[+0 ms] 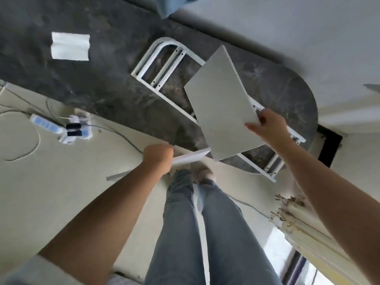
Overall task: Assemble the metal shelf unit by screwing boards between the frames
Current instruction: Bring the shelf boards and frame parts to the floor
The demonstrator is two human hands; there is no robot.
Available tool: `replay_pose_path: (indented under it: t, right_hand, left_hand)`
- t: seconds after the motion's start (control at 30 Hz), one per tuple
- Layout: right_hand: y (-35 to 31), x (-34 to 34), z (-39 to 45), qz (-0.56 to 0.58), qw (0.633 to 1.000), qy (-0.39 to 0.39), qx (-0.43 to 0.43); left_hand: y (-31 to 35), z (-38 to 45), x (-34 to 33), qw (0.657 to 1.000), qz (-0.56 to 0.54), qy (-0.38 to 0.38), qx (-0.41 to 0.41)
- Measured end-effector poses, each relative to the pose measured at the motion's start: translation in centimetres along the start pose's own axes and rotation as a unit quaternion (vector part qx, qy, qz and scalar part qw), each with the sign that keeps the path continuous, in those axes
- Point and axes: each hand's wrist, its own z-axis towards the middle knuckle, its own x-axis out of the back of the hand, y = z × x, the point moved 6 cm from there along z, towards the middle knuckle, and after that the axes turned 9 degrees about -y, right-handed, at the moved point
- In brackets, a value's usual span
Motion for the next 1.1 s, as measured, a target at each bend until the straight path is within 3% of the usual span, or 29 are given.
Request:
replay_pose_path:
  t: [0.1,0.23,0.47,0.77,1.1]
  right_hand:
    - [-4.7,-0.7,-3.2,-0.076,0.995,0.041,0.041]
    - [-9.1,-4.6,-6.7,-0.222,0.966,0.039,0.123]
    - [-15.1,-13.7,-12.5,-0.286,0.921,0.017,0.263]
    - [-25.1,-35.4,-20.9,-0.392,0.836,-0.135,0.358]
    - [-36.7,-59.7,-31.7,-0.443,0.759,-0.2,0.434]
  left_hand:
    - [-1.5,-2.3,-3.3,0.989,-0.127,0.014,0.076]
    - [-3.0,-4.7,-8.4,0.946,-0.282,0.034,0.158]
    - [-6.8,-8.2,-19.3,0.813,-0.523,0.059,0.248]
    - [-17.3,-13.9,-35.9,0.673,-0.671,0.088,0.299]
    - [-30.9,-19.7,-56.7,0.536,-0.76,0.035,0.365]
